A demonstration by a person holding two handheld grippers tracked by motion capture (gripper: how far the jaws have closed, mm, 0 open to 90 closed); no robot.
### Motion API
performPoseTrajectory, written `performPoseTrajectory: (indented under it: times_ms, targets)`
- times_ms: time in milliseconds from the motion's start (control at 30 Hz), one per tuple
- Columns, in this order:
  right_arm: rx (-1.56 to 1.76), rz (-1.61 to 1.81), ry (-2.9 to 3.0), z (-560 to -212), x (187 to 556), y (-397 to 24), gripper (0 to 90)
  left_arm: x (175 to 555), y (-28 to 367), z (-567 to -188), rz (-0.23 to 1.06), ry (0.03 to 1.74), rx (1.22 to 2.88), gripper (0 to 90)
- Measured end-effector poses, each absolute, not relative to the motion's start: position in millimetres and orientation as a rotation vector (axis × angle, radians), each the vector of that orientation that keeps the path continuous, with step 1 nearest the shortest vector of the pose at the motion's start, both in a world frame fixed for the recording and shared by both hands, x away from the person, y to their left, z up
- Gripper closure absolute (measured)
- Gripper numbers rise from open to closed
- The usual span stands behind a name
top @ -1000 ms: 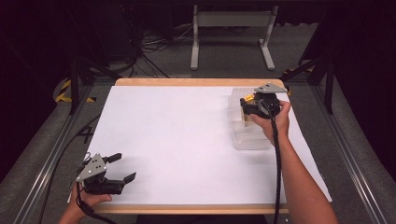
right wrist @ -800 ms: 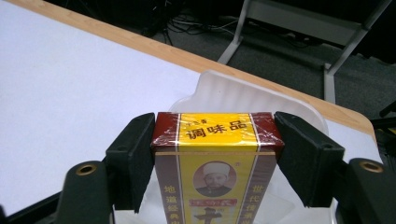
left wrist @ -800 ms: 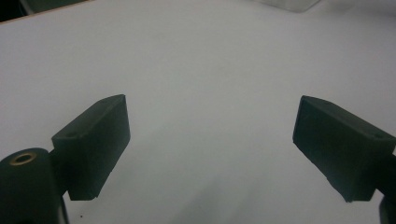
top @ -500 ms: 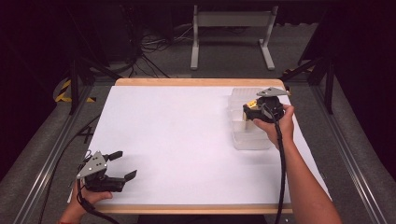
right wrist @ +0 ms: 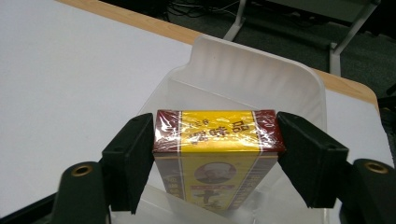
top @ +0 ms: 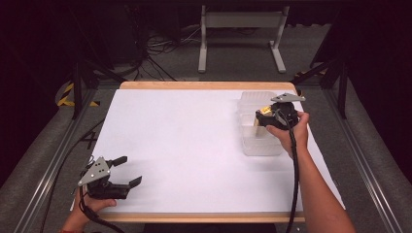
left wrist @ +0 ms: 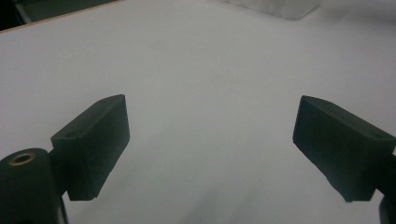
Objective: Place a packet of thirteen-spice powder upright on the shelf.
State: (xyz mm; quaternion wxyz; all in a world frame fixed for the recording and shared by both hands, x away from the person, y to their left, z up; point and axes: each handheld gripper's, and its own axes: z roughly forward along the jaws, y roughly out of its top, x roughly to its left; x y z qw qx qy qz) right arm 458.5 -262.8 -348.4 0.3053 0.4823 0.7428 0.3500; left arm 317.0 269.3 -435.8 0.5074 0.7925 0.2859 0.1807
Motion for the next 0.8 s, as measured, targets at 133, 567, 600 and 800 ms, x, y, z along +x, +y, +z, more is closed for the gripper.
performPoseTrajectory:
  times_ms: [133, 567, 600, 800]
  targets:
    - [1.280, 0.910, 1.968, -348.9, 459.1, -264.6, 29.5, 316.3, 269.6, -436.1, 0.431, 0.694, 1.904, 11.5]
    - [1.294, 0.884, 2.001, -348.7, 457.6, -276.4, 21.1, 309.0, 274.1, -437.9, 0.443, 0.710, 1.910, 11.5]
    - [1.294, 0.884, 2.001, -348.7, 457.6, -276.4, 21.1, 307.3, 275.5, -437.5, 0.450, 0.712, 1.913, 11.5]
    - [1.250, 0.893, 2.026, -348.7, 455.9, -276.1, 20.3, 300.5, 280.6, -438.5, 0.464, 0.738, 1.910, 11.5]
